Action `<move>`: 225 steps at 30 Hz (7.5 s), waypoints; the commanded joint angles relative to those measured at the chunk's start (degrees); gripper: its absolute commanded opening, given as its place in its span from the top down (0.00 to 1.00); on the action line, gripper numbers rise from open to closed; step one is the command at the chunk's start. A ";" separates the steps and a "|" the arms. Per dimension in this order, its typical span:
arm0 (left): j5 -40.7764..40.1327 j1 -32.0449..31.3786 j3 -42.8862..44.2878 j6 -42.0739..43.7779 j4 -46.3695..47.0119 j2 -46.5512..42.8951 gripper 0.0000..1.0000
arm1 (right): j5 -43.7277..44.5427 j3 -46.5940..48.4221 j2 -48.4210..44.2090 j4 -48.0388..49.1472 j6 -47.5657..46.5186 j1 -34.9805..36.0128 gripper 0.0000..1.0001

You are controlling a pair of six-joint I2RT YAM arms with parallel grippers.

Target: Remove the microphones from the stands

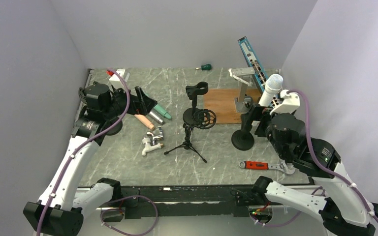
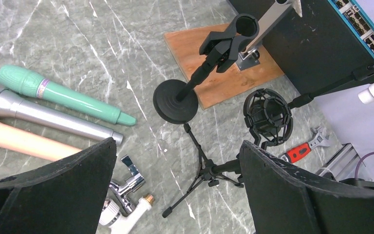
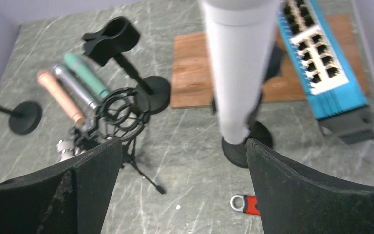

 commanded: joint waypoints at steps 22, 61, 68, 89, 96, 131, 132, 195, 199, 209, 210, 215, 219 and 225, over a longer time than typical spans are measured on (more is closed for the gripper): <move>0.79 0.12 -0.80 1.36 3.16 -1.03 0.04 | 41.36 1.77 13.29 9.45 -4.57 -1.43 0.23; 28.68 -19.88 -11.52 0.22 43.42 -0.76 0.01 | -29.68 -13.03 -2.28 31.40 -32.20 -5.55 1.00; 22.06 -30.13 -0.53 4.30 40.13 10.98 0.02 | -31.71 -10.73 -3.44 26.89 -31.11 -5.60 1.00; 33.91 -34.10 11.44 13.34 46.56 29.83 0.01 | -36.40 -15.96 -9.37 28.36 -28.56 -5.55 1.00; 42.16 -34.15 20.46 15.50 39.06 37.36 0.01 | -36.38 -15.56 -9.47 27.63 -28.60 -5.56 1.00; 38.22 -34.12 12.56 17.19 43.90 36.43 1.00 | -34.73 -12.73 -8.79 25.17 -29.12 -5.54 1.00; 37.59 -34.01 12.68 17.61 43.05 36.35 1.00 | -33.84 -11.87 -8.60 24.94 -29.30 -5.54 1.00; -2.51 -48.29 5.98 20.84 22.90 35.48 1.00 | -17.95 -1.67 -14.50 20.86 -25.50 -5.55 1.00; -3.51 -48.40 2.73 20.68 22.74 34.07 1.00 | -18.48 -1.83 -14.04 20.94 -25.50 -5.55 1.00; -3.47 -48.85 -1.27 19.28 24.97 35.47 1.00 | -19.00 -0.20 -12.67 20.53 -25.67 -5.56 1.00; -3.35 -48.89 -1.76 18.26 25.62 35.65 1.00 | -18.89 -0.04 -12.67 20.39 -25.75 -5.53 1.00; -3.07 -49.01 -3.94 17.42 27.17 36.66 1.00 | -18.58 -0.15 -12.75 20.60 -25.80 -5.55 1.00; -3.74 -49.01 -5.10 17.59 27.01 35.16 1.00 | -18.53 -0.17 -12.55 20.37 -25.85 -5.59 1.00; -8.64 -49.01 3.38 21.34 14.02 33.25 0.57 | -18.87 -0.17 -12.18 20.80 -25.71 -5.55 1.00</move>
